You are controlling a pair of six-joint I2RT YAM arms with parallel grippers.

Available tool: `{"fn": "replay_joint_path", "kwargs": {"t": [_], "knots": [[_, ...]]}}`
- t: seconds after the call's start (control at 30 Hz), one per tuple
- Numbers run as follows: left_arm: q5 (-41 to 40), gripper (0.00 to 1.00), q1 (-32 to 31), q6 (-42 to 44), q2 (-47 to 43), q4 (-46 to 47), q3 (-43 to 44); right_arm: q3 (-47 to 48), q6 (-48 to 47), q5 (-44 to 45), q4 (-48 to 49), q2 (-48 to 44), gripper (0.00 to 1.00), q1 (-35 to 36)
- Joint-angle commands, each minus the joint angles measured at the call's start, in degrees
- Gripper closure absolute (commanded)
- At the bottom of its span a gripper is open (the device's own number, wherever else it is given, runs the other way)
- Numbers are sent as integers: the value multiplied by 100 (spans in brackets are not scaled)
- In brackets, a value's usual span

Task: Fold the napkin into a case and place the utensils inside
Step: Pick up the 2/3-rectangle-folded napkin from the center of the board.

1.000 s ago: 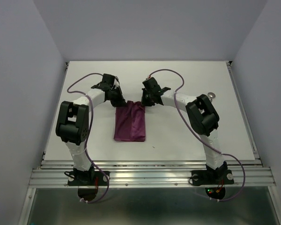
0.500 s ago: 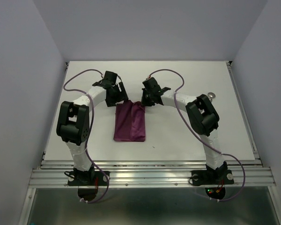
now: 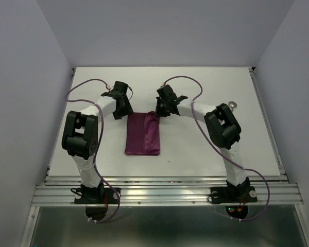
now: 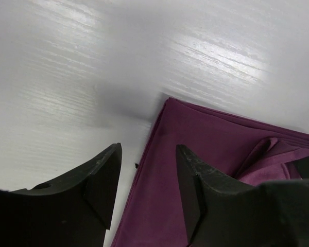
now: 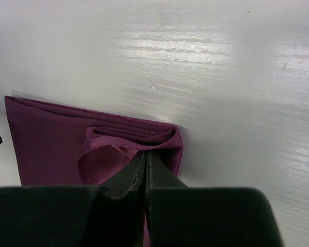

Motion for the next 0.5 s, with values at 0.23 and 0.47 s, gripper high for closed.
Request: {"fn": "replay_joint_path", "kwargs": {"t": [0.23, 0.47], "knots": [[262, 44, -137, 101, 140, 222, -298, 120, -48, 66, -317, 197, 99, 31], [244, 56, -172, 83, 413, 292, -308, 77, -39, 66, -317, 180, 99, 31]]}}
